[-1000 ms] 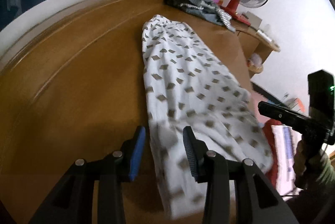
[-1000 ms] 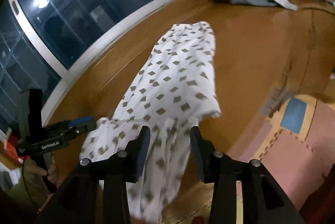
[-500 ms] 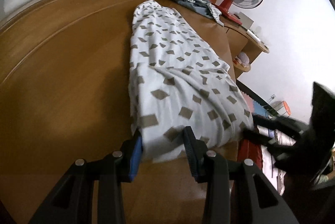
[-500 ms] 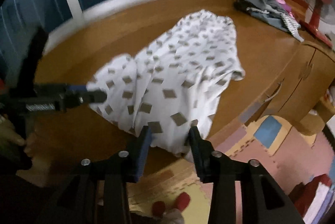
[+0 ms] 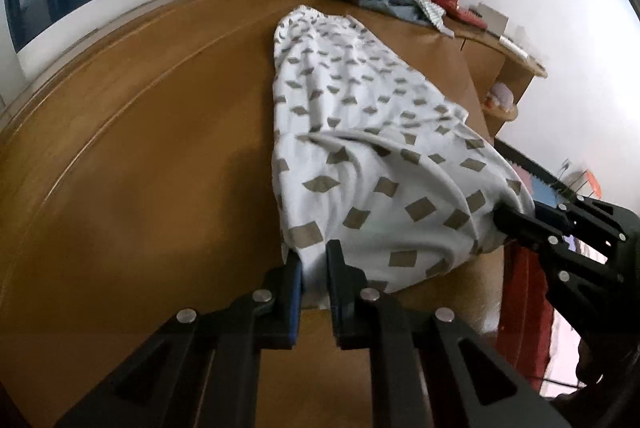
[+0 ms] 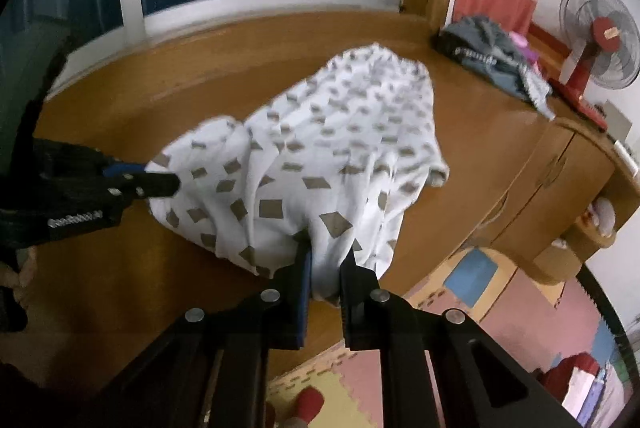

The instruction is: Fold clothes

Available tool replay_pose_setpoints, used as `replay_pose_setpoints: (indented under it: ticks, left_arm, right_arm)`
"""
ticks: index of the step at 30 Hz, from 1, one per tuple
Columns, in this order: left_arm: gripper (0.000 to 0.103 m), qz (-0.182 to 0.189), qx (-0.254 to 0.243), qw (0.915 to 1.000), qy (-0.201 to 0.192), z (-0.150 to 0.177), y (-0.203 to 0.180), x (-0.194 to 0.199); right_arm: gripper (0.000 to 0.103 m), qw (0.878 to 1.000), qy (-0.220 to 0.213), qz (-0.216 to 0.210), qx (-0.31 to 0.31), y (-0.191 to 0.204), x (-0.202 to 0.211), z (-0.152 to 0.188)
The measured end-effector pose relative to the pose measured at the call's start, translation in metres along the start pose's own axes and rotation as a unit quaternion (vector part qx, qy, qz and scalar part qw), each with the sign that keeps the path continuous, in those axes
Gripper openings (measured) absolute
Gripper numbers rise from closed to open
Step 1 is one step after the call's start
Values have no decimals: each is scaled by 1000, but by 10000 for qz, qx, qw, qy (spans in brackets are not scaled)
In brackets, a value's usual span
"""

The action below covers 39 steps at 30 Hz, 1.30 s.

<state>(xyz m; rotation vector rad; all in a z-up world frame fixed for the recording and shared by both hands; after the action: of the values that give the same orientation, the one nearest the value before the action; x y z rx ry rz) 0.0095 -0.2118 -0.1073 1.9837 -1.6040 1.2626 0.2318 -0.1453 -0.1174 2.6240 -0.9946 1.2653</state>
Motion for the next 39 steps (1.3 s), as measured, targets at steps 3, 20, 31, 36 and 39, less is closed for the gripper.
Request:
replay_pose_setpoints:
  ticks: [3,20,31,36,39]
  left_arm:
    - [10,-116,30,9999,7,3,6,4]
    - [40,1324,762,9883,14,-4,-35,-3]
    - [50,761,730,9936,-400,-27,-20,-15]
    - [6,716,1039,9908,-489,-23,-2,-11]
    - [0,440,983,9930,-484,-14,7,-2]
  right_arm:
    - [13,9996,152,-110,-188,-5,-4,8]
    - [13,9778,187,-1516,-1433,-20,12,-40]
    - [13,9711,164,-1956,-1359,-13,15,-55]
    - [13,9725,137,-1934,-1291,-10,21,-49]
    - [12,9708,256,-1886,-1459,-18,16,-42]
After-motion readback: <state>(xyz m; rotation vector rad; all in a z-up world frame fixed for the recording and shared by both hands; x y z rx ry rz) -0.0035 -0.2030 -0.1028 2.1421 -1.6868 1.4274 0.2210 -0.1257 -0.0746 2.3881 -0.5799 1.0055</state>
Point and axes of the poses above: each gripper's, at about its wrist camera, not at the fingertips, and x roughly against the way its jaws point, y to its left, z to its underside, the point moved 9 cm from there along -x, roughly the way its jaws point, and after that the axes turned 13 degrees about z, right-handed, at the moved point
